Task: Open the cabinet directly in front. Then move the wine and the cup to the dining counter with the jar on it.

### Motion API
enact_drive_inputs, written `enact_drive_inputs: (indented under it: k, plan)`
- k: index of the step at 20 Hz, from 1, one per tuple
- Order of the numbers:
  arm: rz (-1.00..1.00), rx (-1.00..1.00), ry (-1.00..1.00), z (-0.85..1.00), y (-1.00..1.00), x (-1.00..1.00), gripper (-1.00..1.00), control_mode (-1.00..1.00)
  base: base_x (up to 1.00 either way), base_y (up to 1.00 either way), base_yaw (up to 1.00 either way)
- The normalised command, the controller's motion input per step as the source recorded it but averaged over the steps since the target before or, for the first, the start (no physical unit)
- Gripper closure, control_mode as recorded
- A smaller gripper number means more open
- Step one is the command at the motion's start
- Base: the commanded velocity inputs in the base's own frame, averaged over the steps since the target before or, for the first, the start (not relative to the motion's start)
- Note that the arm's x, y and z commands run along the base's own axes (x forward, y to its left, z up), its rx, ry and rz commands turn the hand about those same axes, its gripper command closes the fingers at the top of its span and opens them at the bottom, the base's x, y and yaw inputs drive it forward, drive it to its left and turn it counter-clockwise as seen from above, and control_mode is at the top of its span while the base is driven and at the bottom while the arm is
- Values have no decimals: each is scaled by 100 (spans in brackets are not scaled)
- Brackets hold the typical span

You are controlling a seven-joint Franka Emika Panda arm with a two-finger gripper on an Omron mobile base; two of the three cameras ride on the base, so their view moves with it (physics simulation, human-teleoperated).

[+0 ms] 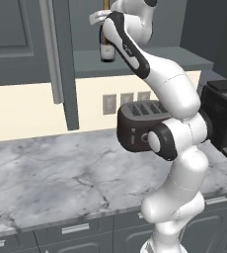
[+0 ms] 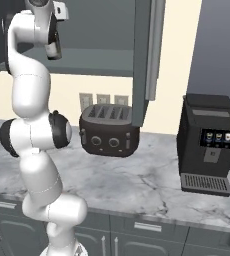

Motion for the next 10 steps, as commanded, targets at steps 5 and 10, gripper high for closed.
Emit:
enact_drive_inputs:
  k: [5,10]
  plan:
    - [0,0,0,-1,0,-31,100,-100,0,0,0]
    - [0,0,-2,-6,0,-99,100,-100,0,0,0]
